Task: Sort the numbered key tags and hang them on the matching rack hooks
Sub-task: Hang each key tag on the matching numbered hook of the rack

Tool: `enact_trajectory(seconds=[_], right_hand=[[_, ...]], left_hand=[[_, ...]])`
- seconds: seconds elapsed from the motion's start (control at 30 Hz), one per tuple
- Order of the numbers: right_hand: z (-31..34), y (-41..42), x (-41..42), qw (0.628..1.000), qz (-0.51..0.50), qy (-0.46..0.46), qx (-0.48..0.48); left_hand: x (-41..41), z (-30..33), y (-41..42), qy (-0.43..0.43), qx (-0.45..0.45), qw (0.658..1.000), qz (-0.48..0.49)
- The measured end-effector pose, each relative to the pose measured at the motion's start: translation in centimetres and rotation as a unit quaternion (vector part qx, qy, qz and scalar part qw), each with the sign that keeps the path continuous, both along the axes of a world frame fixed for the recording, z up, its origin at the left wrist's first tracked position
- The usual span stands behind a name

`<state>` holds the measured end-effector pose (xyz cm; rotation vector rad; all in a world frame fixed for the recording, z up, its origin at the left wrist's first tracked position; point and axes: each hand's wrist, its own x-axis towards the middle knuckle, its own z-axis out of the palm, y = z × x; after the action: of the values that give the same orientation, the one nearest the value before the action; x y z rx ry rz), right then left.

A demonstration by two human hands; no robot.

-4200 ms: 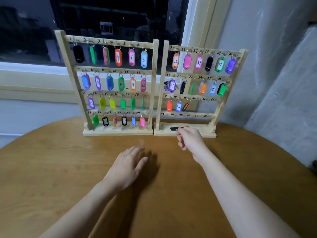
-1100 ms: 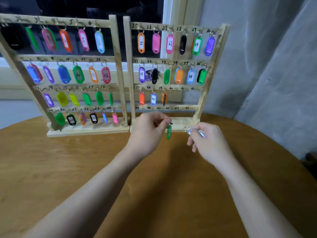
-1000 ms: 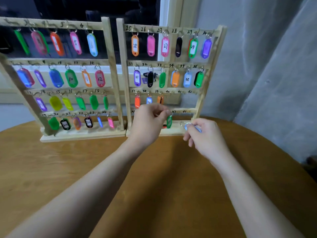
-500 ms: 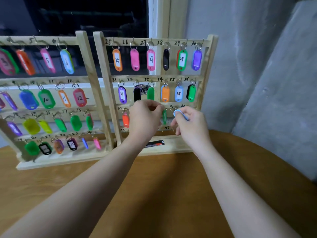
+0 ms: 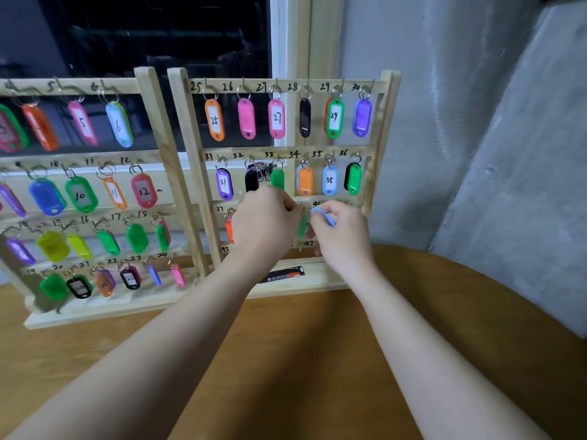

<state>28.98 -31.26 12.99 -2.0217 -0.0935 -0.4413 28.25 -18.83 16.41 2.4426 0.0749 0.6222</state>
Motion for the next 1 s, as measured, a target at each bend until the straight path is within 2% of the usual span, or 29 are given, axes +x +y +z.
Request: enact_trajectory(seconds=[0.23, 0.47, 0.57, 0.77, 1.0], right_hand=[[-0.7, 0.4, 0.3, 0.999, -0.004, 0.017, -0.038], [-1.9, 0.5, -2.1, 0.997, 0.005, 0.074, -0.021], [-2.2, 0.6, -5.1, 0.993, 0.023, 0.113, 0.017], [-2.3, 0.8, -13.4, 0.987, 0.061, 0.148, 0.012], [-4.5, 1.9, -26.0, 0.977, 0.121, 0.152, -0.091]], left_hand=[[-0.2, -0.5, 0.6, 0.019, 0.020, 0.999, -0.016], [-2.9, -1.6, 2.6, 0.062, 0.003, 0.997, -0.047], [-5.3, -2.2, 3.9, 0.095, -0.022, 0.994, -0.056], [-12.7, -3.8, 7.5, 0.135, -0.033, 0.987, -0.076], [-26.5, -9.9, 13.2, 0.203, -0.095, 0.968, -0.109]])
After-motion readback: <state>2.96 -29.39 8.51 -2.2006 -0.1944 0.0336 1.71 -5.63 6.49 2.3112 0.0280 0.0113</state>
